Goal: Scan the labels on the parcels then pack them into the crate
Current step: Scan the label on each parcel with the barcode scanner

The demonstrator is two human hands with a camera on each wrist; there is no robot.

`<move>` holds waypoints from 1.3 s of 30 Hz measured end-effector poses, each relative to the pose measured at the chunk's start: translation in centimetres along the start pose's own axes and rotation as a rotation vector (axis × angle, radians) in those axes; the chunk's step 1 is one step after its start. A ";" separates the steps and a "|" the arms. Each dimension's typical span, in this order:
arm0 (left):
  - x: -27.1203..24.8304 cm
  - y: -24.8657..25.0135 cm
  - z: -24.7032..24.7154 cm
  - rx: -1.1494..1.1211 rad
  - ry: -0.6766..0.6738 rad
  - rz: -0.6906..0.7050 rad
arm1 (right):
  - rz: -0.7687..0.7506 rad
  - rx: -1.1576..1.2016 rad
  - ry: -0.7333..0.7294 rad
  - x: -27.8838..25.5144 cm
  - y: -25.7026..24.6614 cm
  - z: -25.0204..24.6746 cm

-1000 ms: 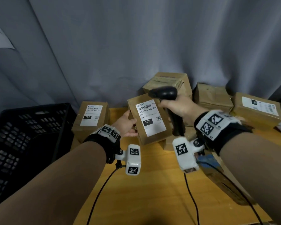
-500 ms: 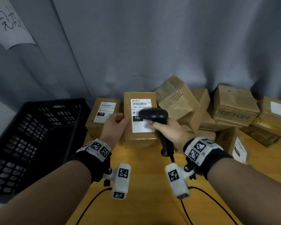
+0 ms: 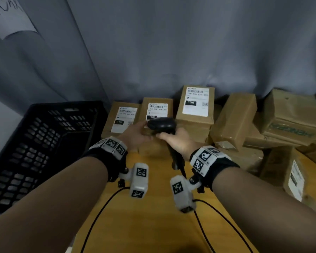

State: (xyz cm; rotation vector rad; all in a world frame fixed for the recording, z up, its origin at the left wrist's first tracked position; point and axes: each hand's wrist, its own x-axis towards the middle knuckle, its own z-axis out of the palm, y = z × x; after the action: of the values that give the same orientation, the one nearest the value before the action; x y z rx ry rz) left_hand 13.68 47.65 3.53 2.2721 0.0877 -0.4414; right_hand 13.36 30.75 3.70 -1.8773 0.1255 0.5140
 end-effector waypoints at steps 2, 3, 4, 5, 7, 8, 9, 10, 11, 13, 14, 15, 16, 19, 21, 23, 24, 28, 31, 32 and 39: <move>0.9 -0.2 -0.4 0.107 -0.024 -0.023 | 0.017 -0.018 -0.017 1.0 -0.2 0.1; 1.5 -0.6 -0.7 0.142 -0.043 -0.033 | 0.024 -0.028 -0.024 1.4 -0.3 0.0; 1.9 -0.7 -1.0 0.166 -0.046 -0.030 | 0.028 -0.036 -0.025 1.9 -0.4 0.0; 2.2 -0.8 -1.1 0.187 -0.035 -0.032 | 0.028 -0.039 -0.027 2.2 -0.5 -0.1; 2.8 -0.8 -1.3 0.239 -0.012 -0.025 | 0.027 -0.053 -0.040 2.8 -0.9 -0.3; 3.0 -0.9 -1.3 0.261 -0.011 -0.050 | 0.030 -0.072 -0.049 2.9 -1.1 -0.5; 3.2 -0.7 -1.3 0.268 0.000 -0.090 | 0.033 -0.094 -0.056 2.8 -1.2 -0.5; 3.3 -0.9 -1.3 0.270 0.009 -0.126 | 0.031 -0.113 -0.061 2.6 -1.4 -0.7; 3.4 -0.9 -1.4 0.271 0.020 -0.137 | 0.020 -0.126 -0.055 2.3 -1.4 -0.9; 3.5 -0.7 -1.5 0.244 0.051 -0.128 | -0.031 -0.115 -0.026 1.5 -1.5 -1.8; 3.5 -0.4 -1.6 0.212 0.076 -0.116 | -0.060 -0.104 -0.011 1.0 -1.7 -2.5; 3.4 0.3 -1.6 0.179 0.106 -0.094 | -0.086 -0.099 0.011 0.5 -1.9 -3.4; 3.4 1.2 -1.5 0.151 0.135 -0.076 | -0.110 -0.097 0.037 0.0 -2.2 -4.3; 3.6 4.4 -0.6 0.077 0.163 -0.032 | -0.167 -0.065 0.160 -0.9 -3.1 -7.7; 3.8 6.6 0.3 0.005 0.133 -0.030 | -0.163 -0.012 0.256 -0.9 -3.4 -9.8; 4.1 8.5 1.2 -0.030 0.109 -0.044 | -0.132 0.062 0.315 -0.8 -3.3 -11.6; 4.2 9.4 1.6 -0.038 0.092 -0.071 | -0.110 0.105 0.329 -0.6 -3.1 -12.3; 4.7 11.0 2.9 -0.158 0.055 -0.196 | -0.012 0.231 0.321 -0.3 -1.8 -13.5; 4.1 11.5 4.3 -0.433 0.013 -0.216 | 0.062 0.333 0.263 -0.5 -0.6 -13.4; 3.7 11.5 4.7 -0.476 0.019 -0.225 | 0.070 0.362 0.251 -0.7 -0.3 -13.3; 1.3 11.6 6.3 -0.855 -0.082 -0.248 | 0.030 0.504 0.305 -4.2 0.9 -14.7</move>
State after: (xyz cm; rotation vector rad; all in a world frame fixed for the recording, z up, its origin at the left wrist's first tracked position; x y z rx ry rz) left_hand 15.47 35.05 7.40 1.4039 0.4331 -0.5031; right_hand 13.50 16.22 8.67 -1.4458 0.4443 0.1857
